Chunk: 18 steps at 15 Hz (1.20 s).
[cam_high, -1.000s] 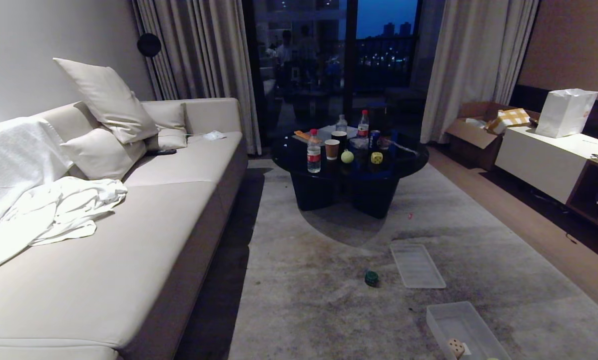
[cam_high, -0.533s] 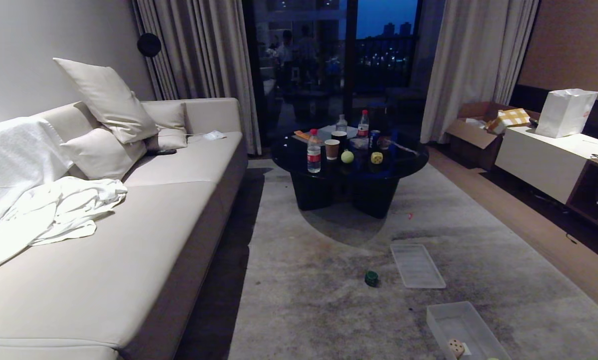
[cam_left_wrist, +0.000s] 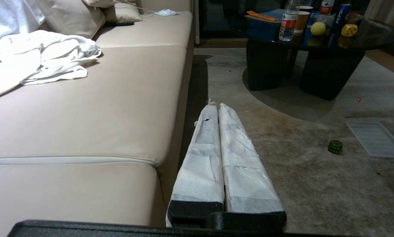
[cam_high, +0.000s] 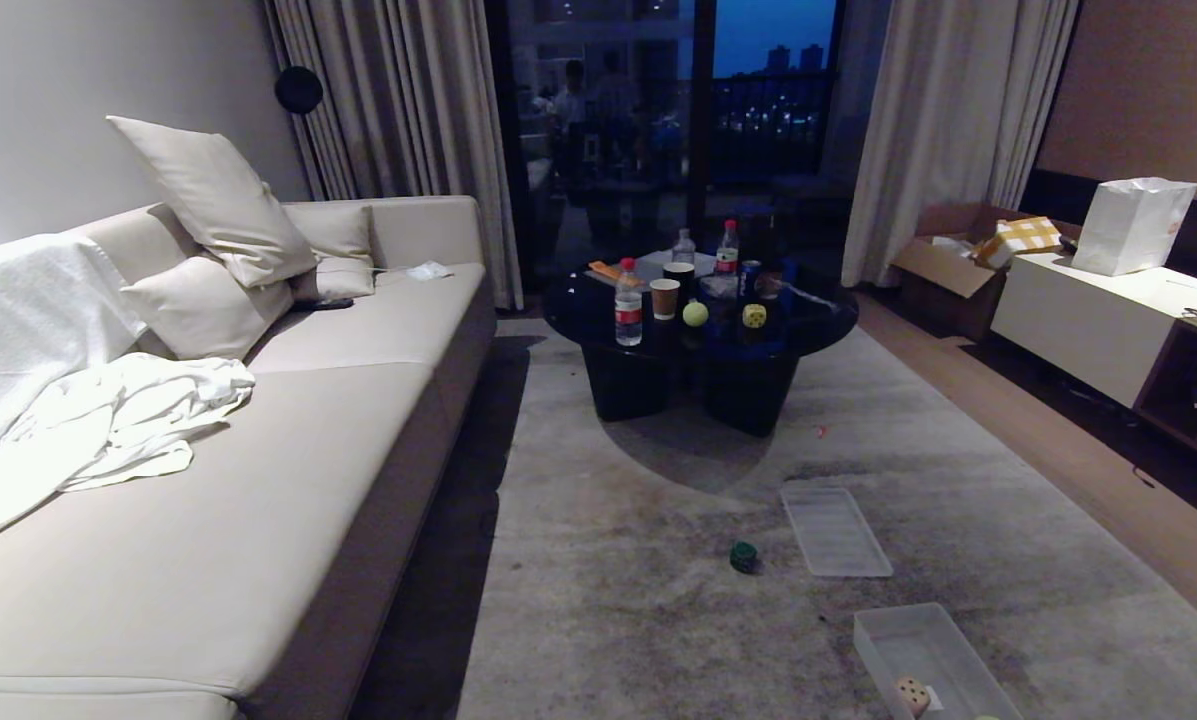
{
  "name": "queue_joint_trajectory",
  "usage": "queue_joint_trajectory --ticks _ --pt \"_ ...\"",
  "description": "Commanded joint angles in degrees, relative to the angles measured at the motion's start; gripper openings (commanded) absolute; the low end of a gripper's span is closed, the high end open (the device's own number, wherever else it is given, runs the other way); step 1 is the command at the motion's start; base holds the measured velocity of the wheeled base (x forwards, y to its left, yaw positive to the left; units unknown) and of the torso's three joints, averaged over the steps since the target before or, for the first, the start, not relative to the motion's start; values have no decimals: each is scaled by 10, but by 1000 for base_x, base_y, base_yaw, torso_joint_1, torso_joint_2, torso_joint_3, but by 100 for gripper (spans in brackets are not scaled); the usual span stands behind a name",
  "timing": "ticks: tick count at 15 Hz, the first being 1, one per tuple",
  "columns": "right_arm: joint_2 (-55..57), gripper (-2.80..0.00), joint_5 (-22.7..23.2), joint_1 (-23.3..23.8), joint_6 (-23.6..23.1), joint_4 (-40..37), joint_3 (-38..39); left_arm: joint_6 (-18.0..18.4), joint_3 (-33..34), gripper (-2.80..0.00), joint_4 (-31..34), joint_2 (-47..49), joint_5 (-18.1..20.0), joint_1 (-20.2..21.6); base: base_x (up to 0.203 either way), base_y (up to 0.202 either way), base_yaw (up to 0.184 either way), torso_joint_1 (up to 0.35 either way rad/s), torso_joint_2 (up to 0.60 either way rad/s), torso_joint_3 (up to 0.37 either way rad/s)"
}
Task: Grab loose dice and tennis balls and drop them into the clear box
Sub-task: Find toys out of the box
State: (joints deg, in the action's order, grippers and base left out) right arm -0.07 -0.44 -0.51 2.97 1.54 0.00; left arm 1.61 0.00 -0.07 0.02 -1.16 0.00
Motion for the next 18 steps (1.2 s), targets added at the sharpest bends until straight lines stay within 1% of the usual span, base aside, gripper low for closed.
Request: queue_joint_trajectory --ticks 1,7,8,18 --pt "1 -280 0 0 1 0 5 -1 0 -280 0 0 0 0 0 0 0 0 0 0" --pt "0 -280 1 0 -1 0 5 -9 0 -280 1 0 -3 0 0 0 0 0 0 0" --pt "1 -280 1 0 0 0 5 -10 0 -280 1 0 -3 0 90 0 -1 2 5 -4" --pt "0 -280 1 0 0 0 5 -12 0 -280 1 0 -6 0 183 0 0 2 1 1"
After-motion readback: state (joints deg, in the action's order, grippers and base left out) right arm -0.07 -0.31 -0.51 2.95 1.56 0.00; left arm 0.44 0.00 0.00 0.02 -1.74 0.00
